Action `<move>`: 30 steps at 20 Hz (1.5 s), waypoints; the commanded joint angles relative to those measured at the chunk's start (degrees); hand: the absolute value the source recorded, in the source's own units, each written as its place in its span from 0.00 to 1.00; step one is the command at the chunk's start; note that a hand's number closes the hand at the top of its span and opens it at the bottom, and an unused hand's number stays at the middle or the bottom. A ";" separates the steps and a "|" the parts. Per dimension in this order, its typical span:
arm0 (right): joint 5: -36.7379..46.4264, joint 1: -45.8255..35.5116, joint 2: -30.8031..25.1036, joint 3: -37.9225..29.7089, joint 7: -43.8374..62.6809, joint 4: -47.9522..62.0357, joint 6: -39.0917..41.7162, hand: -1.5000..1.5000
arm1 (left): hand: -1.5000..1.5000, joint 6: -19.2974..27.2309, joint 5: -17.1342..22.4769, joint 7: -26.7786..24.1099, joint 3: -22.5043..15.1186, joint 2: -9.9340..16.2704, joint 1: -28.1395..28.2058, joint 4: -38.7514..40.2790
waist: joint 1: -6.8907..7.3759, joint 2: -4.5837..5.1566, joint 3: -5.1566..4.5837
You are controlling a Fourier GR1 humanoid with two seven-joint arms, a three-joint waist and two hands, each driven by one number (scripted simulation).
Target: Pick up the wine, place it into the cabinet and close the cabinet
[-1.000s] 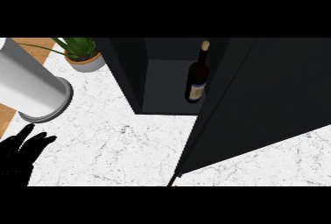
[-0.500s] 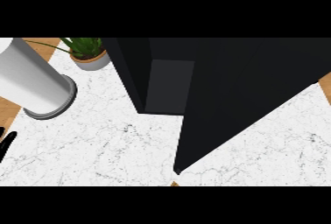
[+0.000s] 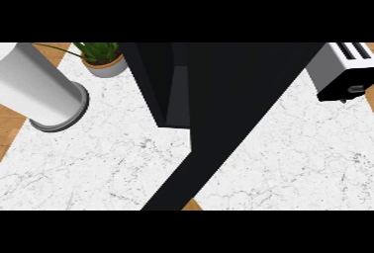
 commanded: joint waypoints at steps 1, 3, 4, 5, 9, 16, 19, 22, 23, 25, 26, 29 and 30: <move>0.59 -10.99 8.04 -5.85 -0.75 13.18 -4.02 1.00 | 0.00 -3.81 1.66 0.29 2.55 1.98 0.70 0.06 | 0.53 0.34 0.06; -0.78 -17.07 8.20 -8.44 0.72 17.77 -6.22 1.00 | 0.00 -5.52 1.39 -0.11 2.72 1.54 3.15 1.53 | 0.74 0.16 0.08; -3.43 -19.43 8.26 -13.30 0.89 20.18 -2.95 1.00 | 0.00 -6.55 1.74 0.54 4.08 1.93 2.06 3.85 | -0.19 0.49 0.13; -5.32 -21.78 8.30 -14.29 0.50 22.06 -3.04 1.00 | 0.00 -8.11 1.02 -0.24 4.90 2.55 4.36 4.59 | 0.24 0.34 0.18; -10.87 -29.33 8.40 -18.68 -5.39 34.33 -1.17 1.00 | 0.00 -10.58 2.08 1.23 7.07 1.64 3.67 6.26 | -0.14 0.62 0.20; -21.21 -35.96 8.45 -26.42 -13.59 51.36 13.68 1.00 | 0.00 -11.49 -0.27 1.73 10.11 -0.10 5.46 6.23 | -0.19 0.78 0.24; -29.43 -32.88 7.88 -24.63 -9.94 52.11 25.56 1.00 | 0.00 -11.12 -0.06 2.81 10.58 -0.34 5.21 5.99 | 0.13 1.14 0.26; -34.20 -37.46 8.46 -22.90 -5.21 57.21 33.38 1.00 | 0.00 -12.70 0.41 3.85 11.45 -0.48 4.57 6.99 | 1.19 1.22 0.12; -35.84 -35.85 7.60 -22.68 -4.62 57.63 37.89 1.00 | 0.00 -13.32 0.15 4.05 12.41 -0.04 4.37 8.25 | 0.18 1.12 0.17; -38.34 -37.32 8.45 -22.49 -2.75 60.26 40.86 1.00 | 0.00 -14.57 -0.30 4.01 13.04 -0.73 5.93 8.38 | 0.06 0.64 0.21; -38.04 -36.19 7.99 -21.88 -3.49 63.01 44.26 1.00 | 0.00 -13.41 0.13 4.55 13.75 -0.14 6.69 6.04 | 0.33 0.68 0.29; -40.87 -40.50 8.46 -23.18 -5.60 71.35 46.70 1.00 | 0.00 -13.39 -0.43 6.09 14.06 -1.90 5.82 6.35 | -0.23 0.76 0.25; -40.48 -38.09 8.46 -23.66 -7.15 72.67 49.06 1.00 | 0.00 -15.49 1.07 6.10 16.30 -0.89 7.59 7.29 | -0.12 0.68 0.28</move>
